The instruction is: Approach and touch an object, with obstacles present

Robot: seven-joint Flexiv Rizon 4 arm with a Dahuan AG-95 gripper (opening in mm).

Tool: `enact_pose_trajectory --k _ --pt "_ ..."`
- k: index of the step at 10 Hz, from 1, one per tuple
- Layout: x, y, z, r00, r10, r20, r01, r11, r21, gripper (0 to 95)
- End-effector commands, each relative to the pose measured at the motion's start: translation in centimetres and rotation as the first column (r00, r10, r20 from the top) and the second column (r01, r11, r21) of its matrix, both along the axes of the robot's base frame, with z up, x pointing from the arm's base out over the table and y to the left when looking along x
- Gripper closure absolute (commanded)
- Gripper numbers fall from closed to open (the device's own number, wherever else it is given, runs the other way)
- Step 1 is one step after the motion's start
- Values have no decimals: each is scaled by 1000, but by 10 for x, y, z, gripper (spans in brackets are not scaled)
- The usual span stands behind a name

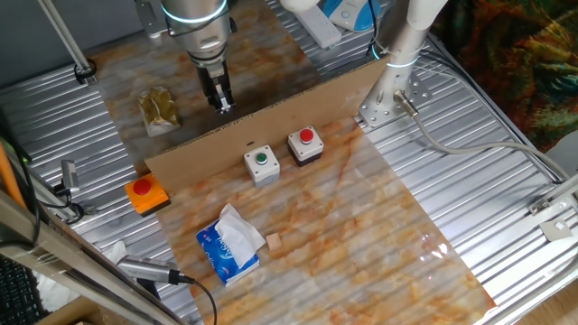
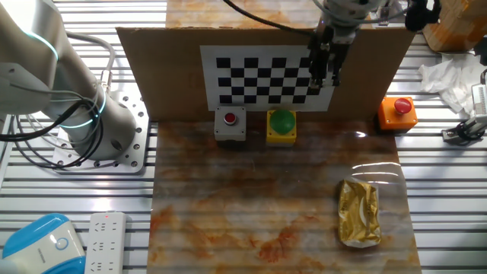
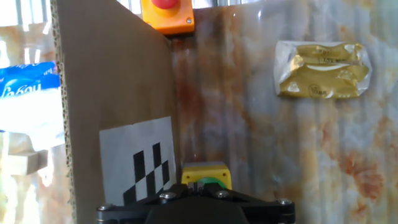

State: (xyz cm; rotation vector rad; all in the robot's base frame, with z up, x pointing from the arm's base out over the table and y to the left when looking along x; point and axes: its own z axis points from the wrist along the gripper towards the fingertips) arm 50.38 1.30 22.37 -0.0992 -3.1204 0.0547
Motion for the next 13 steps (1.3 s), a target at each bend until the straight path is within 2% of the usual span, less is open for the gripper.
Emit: enact_pose_trajectory --k 1,3,4,5,7,8,10,11,13 --pt "8 1 10 1000 1 -12 -1 1000 7 950" --pt "14 1 26 1000 2 -15 -2 1000 21 950" --pt "17 1 39 1000 1 -21 -1 1000 23 950" --pt "18 1 44 1000 0 -24 1 1000 25 950" --pt "23 4 67 999 -11 -48 12 1000 28 950" --pt "24 7 74 998 -15 -59 16 1000 26 950" --pt "28 13 82 997 -21 -69 23 999 23 950" --pt "35 22 91 996 -33 -80 35 999 21 950" --pt "40 28 95 995 -39 -90 41 999 19 950"
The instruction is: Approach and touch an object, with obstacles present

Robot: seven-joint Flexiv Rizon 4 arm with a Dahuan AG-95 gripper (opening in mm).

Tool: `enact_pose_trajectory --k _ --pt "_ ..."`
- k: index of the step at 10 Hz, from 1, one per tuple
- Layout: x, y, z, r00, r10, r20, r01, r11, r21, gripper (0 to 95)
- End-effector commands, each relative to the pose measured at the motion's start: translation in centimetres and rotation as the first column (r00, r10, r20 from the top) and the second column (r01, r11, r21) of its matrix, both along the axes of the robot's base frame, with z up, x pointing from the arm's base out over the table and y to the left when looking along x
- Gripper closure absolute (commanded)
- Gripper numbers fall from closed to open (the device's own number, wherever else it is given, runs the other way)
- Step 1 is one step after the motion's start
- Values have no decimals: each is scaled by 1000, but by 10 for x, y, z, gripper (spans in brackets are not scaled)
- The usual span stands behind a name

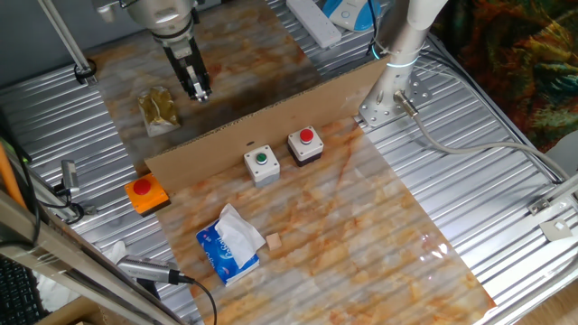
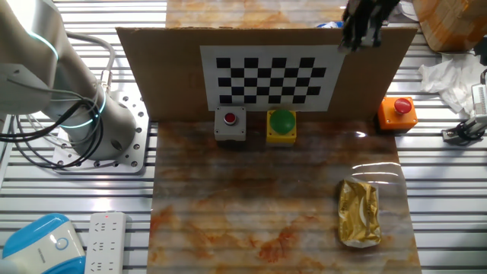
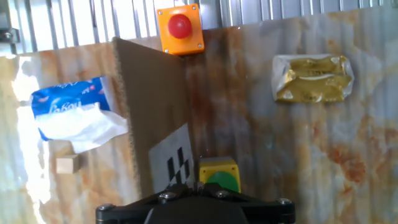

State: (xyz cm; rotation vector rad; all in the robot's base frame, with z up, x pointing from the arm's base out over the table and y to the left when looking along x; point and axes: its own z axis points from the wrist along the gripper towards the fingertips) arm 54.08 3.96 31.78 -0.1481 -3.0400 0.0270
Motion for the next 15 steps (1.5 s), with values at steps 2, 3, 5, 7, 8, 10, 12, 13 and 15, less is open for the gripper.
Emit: enact_pose_trajectory --k 2,3,5,7,8,10,12,13,15 --pt "13 15 10 999 -24 -26 24 1000 -1 950" --pt "18 24 12 999 -38 -37 38 999 -3 950" --pt "27 45 11 997 -62 -39 62 998 -7 950" --pt "32 60 6 996 -79 -40 79 997 -10 950" --pt "34 69 2 995 -89 -39 88 996 -12 950" --pt "37 77 2 995 -96 -41 96 995 -10 950" --pt "38 84 2 994 -104 -41 104 995 -4 950" --pt "40 90 2 993 -112 -42 112 994 1 950" --pt "41 95 1 992 -119 -41 120 993 4 950"
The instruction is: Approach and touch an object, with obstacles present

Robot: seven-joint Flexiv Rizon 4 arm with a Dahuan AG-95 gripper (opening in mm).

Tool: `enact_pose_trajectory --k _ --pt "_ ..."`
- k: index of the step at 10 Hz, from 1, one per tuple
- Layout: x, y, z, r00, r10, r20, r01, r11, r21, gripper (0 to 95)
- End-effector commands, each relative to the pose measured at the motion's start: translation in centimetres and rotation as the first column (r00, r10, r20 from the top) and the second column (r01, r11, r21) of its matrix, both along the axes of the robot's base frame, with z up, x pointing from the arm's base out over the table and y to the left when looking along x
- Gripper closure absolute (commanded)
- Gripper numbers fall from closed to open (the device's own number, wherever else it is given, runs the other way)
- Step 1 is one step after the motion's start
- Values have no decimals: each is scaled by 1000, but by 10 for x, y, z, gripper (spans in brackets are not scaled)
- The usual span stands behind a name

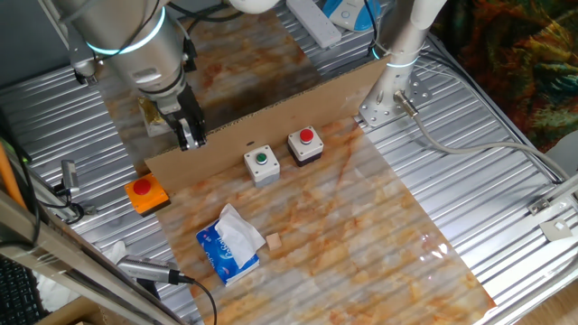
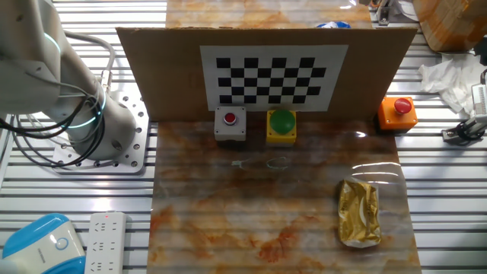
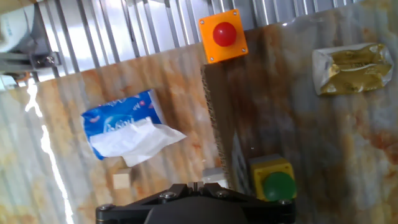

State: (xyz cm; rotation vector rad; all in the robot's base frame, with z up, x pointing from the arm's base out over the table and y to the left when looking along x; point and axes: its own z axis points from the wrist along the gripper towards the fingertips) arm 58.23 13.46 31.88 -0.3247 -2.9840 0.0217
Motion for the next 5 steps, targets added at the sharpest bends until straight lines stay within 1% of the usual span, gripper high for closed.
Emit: enact_pose_trajectory --k 1,5 --pt "0 2 0 1000 -8 3 8 1000 21 950" --pt "1 6 -1 1000 -20 7 20 999 27 950"
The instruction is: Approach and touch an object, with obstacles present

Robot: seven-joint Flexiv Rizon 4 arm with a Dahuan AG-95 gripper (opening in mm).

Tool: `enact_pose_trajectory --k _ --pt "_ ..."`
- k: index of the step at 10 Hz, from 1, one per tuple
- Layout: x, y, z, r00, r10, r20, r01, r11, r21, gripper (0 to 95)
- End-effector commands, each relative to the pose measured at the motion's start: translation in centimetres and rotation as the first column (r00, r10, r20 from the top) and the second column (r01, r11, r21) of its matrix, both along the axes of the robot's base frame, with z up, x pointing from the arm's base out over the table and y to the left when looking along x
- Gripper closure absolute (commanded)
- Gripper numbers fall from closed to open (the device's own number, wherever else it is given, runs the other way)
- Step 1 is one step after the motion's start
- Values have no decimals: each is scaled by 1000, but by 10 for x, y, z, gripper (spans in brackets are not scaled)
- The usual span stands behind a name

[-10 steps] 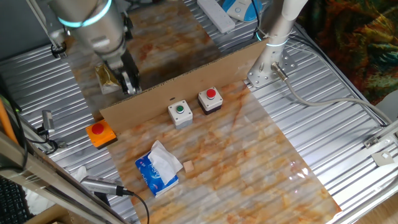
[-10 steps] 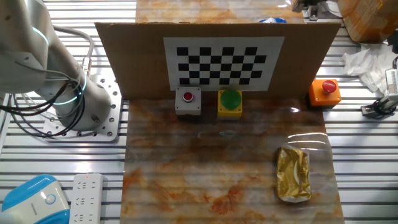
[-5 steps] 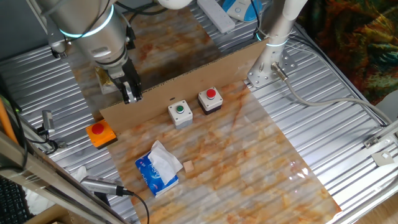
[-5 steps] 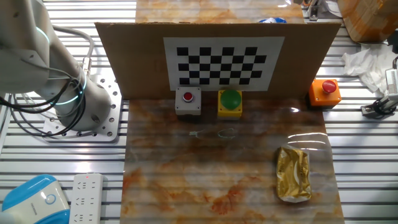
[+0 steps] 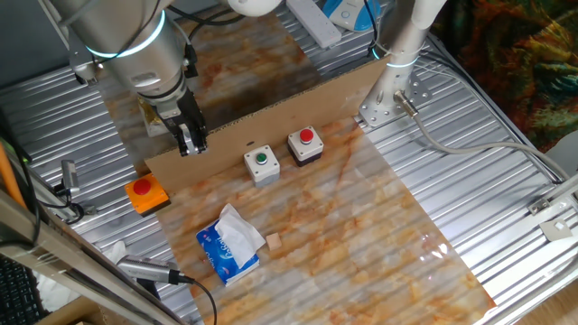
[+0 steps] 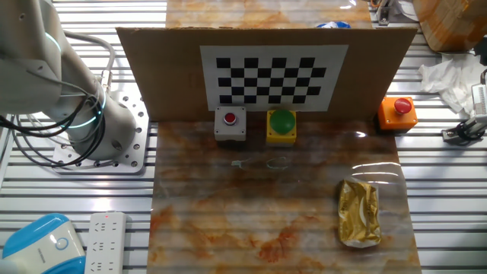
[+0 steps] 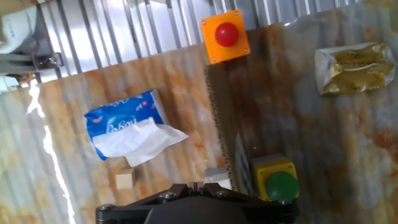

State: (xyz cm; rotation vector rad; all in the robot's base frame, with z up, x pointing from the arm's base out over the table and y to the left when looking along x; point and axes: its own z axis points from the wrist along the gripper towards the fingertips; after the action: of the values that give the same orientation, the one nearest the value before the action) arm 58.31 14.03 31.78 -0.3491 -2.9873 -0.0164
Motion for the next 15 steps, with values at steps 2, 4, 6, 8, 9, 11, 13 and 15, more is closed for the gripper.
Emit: enact_pose_trajectory --k 2,4,6,8,9,11,13,15 --pt "0 0 0 1000 -4 1 4 1000 0 950" --pt "0 1 0 1000 -8 -1 8 1000 1 950" --pt "0 1 0 1000 -7 6 7 1000 7 950" --pt "1 1 0 1000 -8 7 8 1000 11 950" --pt "1 1 0 1000 -10 11 10 1000 11 950" --pt "1 3 2 1000 -9 20 9 1000 8 950" --pt "2 5 3 1000 -10 17 10 1000 10 950" --pt "2 5 3 1000 -10 12 10 1000 19 950"
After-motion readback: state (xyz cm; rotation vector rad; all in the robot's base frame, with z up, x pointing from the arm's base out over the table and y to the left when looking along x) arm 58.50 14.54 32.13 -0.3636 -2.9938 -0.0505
